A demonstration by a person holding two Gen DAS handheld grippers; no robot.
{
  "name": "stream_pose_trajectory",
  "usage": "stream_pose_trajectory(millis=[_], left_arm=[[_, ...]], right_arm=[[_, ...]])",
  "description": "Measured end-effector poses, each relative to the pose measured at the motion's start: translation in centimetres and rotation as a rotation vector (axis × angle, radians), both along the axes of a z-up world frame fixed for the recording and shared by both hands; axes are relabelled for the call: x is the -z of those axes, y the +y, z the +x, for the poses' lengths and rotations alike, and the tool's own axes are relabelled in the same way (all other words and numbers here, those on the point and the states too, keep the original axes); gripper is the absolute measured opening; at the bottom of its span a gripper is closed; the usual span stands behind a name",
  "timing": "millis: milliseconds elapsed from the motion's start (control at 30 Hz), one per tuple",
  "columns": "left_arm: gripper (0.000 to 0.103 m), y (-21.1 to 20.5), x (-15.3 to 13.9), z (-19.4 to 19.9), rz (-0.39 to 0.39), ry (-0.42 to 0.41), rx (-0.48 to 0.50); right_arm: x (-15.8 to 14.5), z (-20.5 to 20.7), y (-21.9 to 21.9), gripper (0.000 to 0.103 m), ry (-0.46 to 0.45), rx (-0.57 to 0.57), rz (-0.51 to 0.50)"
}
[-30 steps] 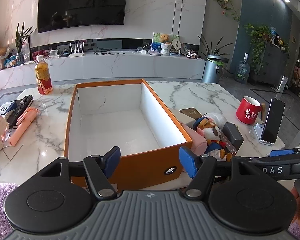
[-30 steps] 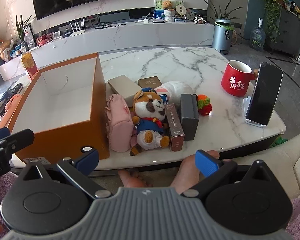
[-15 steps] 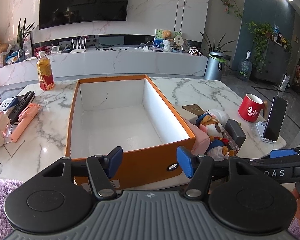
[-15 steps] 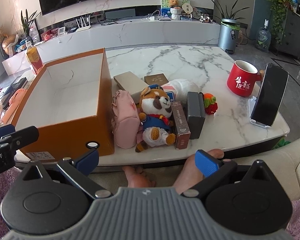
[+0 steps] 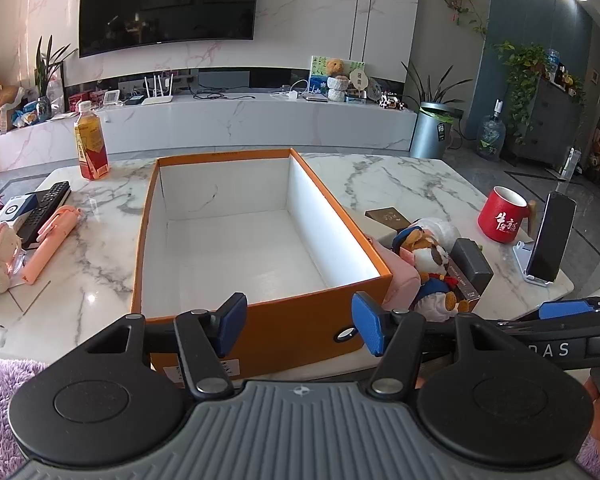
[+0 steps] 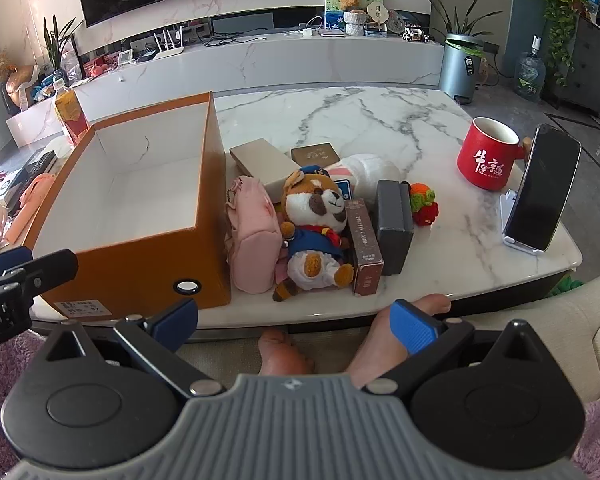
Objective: Organize objects
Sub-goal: 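Move the left tool toward the cluster of items beside the box, then grasp the dark PHOTO CARD box with the left gripper and lift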
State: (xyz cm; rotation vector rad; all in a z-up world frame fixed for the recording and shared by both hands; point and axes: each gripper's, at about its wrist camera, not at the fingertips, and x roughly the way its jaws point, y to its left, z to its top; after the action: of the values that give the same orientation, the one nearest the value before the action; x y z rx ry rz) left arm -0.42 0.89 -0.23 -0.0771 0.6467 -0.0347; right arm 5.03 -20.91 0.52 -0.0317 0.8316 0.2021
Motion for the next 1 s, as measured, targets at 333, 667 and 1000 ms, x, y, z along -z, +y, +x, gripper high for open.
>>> stream_pose_trajectory(millis=[333, 667, 1000], left_arm=[[0.064, -1.2, -0.1, 0.7, -0.004, 0.02, 0.043], [0.04, -4.0, -1.4, 4.0, -0.062, 0.042, 0.216], [0.028, -8.7, -1.1, 9.1, -0.074, 0.122, 0.354]], right_arm=[[0.5, 0.4, -0.7, 0.102, 0.02, 0.001, 0.017], [1.1, 3.3, -4.2, 0.064, 0.059, 0.031, 0.066], [1.9, 7.2, -6.7, 0.036, 0.084, 0.026, 0.094]])
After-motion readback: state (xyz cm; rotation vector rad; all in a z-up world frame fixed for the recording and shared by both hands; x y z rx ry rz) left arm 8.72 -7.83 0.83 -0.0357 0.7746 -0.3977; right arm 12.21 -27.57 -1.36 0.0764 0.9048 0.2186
